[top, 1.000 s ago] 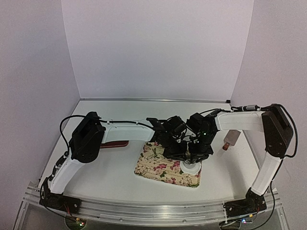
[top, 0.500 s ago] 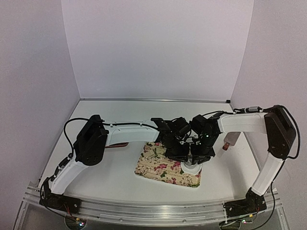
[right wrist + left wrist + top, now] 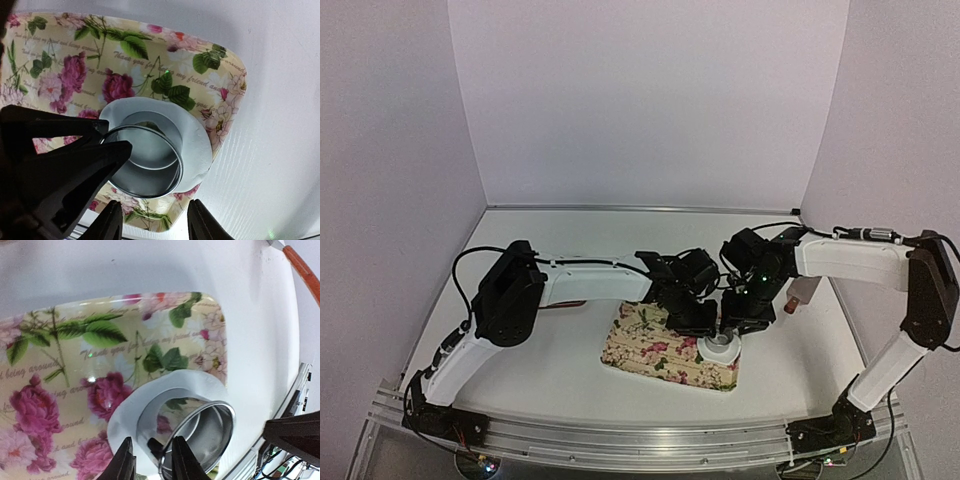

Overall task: Roll out the dumpling wrappers from the dough
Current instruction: Press the dumpling wrapper onto the work surface.

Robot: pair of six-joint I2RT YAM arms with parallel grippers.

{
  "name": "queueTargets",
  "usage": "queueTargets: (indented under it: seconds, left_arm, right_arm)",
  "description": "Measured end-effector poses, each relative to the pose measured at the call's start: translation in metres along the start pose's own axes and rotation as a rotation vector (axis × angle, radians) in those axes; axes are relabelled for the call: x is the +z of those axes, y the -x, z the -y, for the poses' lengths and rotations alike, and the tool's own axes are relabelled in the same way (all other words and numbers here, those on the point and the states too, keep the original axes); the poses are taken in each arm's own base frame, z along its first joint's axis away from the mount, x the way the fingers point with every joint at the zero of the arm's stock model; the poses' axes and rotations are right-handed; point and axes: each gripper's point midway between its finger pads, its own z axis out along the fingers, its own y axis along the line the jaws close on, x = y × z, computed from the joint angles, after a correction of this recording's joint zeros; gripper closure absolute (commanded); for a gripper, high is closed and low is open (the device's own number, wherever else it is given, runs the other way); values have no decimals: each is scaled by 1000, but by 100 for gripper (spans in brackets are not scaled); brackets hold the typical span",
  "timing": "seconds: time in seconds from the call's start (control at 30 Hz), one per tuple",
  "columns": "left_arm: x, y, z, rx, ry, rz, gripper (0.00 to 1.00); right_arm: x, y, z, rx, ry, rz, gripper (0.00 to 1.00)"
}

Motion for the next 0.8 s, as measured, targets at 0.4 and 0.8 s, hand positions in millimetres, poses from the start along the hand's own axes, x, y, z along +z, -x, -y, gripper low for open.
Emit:
queueTargets:
  seconds: [0.4, 0.8]
  left_arm:
    - [-11, -3, -6, -19, 35, 29, 66]
    - [-12, 2, -3, -17, 27, 55, 66]
  right_arm:
    - [-6, 3, 5, 28, -33, 40, 38]
    - [-4, 3, 17, 62, -58, 30, 29]
